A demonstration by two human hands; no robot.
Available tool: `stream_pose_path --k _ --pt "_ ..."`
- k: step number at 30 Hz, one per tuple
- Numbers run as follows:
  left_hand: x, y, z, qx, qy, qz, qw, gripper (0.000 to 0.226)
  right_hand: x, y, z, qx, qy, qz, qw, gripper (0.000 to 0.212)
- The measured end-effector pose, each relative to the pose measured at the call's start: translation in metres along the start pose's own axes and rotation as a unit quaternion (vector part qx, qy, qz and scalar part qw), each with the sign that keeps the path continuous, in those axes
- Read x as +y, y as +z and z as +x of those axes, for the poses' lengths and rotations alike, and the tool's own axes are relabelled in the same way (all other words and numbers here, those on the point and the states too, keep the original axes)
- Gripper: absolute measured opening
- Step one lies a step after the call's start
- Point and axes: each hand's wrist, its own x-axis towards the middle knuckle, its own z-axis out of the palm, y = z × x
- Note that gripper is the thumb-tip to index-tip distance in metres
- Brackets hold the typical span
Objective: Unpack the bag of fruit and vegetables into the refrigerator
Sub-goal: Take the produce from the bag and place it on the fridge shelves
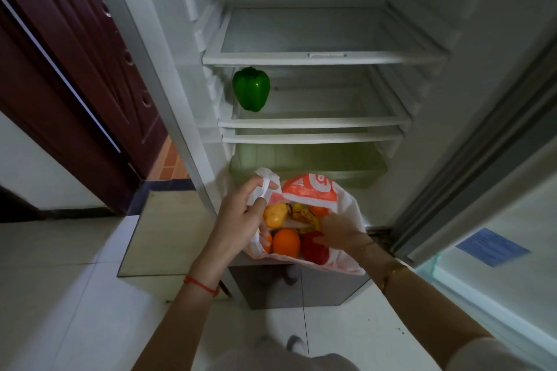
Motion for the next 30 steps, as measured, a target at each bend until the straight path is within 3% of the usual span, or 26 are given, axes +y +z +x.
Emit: stream_pose_path --k 6,10,13,16,21,24,26,30 --pt "-0.003 0.006 -0.004 -0.001 -0.001 0.024 1.0 0.031 0.0 0.026 0.0 -0.007 0.064 0.201 0.977 0.059" --pt "-0.004 0.004 -0.004 0.02 -0.001 0.055 0.998 0.032 -0.005 0.034 -0.001 -0.001 0.082 0.279 0.957 0.074" --pt "-0.003 0.001 -0.005 0.02 -0.008 0.046 0.999 0.033 -0.007 0.037 -0.001 -0.021 0.096 0.305 0.947 0.068" --pt "-0.007 -0.002 -0.005 0.035 -0.006 0.052 0.998 0.032 -0.006 0.031 0.003 -0.007 0.077 0.284 0.956 0.082" --pt "-0.01 -0.007 0.001 0.057 0.01 0.021 0.998 0.031 -0.01 -0.032 0.005 -0.085 0.047 0.317 0.944 0.084" --pt "-0.007 -0.011 0.004 0.07 0.016 -0.001 0.997 0.031 -0.012 -0.074 0.006 -0.071 0.001 0.308 0.949 0.089" --pt "-0.006 -0.013 0.008 0.076 0.02 -0.005 0.997 0.03 -0.011 -0.101 0.001 -0.075 -0.042 0.354 0.931 0.087" --pt "-0.006 -0.016 0.015 0.077 0.0 -0.013 0.997 0.031 -0.012 -0.153 -0.019 -0.059 -0.136 0.475 0.867 0.06"
